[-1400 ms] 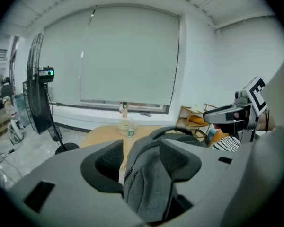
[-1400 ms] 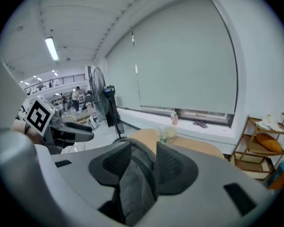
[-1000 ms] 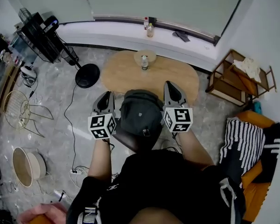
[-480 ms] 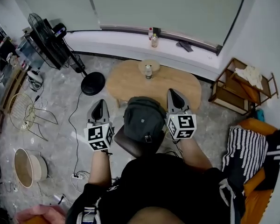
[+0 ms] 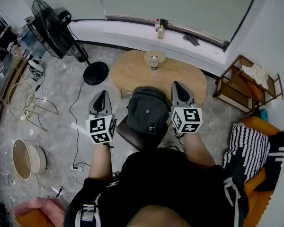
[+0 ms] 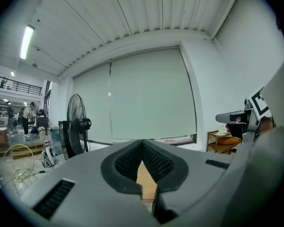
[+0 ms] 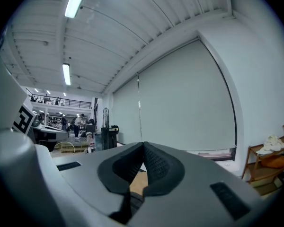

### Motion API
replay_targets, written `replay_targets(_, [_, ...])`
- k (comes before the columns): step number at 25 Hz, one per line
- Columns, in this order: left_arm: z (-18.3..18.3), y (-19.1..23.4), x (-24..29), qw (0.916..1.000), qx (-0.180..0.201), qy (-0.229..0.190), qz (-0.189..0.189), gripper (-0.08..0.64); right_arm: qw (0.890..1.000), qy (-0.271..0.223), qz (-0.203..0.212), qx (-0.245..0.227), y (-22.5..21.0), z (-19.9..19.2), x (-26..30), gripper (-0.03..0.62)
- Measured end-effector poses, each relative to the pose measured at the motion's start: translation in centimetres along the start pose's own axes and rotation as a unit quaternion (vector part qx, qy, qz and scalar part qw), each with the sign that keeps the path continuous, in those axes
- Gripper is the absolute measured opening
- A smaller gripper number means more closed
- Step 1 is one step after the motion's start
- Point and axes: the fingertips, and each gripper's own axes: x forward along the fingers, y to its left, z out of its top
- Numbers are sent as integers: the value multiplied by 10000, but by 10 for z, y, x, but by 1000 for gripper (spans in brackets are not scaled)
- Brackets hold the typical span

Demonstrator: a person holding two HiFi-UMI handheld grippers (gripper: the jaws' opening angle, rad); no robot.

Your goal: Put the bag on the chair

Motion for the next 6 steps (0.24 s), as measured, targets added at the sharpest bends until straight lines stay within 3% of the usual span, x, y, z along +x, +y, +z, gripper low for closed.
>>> replay_targets(6, [-6,22,2,10000,-15,-31,38,18,10000,-46,62,23,17,-4,12,14])
